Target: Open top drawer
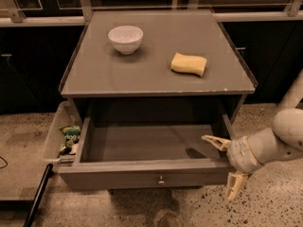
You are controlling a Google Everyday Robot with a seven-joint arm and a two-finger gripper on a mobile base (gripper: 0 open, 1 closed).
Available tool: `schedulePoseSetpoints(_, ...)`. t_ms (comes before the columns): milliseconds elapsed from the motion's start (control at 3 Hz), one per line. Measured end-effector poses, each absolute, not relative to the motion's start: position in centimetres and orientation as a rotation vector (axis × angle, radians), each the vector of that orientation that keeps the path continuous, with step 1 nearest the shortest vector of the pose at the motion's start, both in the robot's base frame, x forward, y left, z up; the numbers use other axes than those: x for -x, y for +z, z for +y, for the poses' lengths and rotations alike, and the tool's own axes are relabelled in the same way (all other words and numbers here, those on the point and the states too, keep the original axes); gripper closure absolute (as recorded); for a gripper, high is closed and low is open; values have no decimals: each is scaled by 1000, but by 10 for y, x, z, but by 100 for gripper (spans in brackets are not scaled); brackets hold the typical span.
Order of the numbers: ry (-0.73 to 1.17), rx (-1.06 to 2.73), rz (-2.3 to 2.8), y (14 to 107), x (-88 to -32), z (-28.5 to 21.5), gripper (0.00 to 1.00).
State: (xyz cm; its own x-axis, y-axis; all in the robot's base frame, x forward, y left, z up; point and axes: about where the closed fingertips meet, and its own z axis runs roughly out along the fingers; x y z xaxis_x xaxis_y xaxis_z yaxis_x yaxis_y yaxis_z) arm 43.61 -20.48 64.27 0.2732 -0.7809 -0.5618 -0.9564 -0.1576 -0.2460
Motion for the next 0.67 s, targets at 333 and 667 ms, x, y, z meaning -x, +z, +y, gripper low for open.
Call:
schedulePoseSetpoints(333,358,2029,1486,683,-427,-204,0)
schedulePoseSetpoints(667,280,2057,1416,728,-425,-209,0)
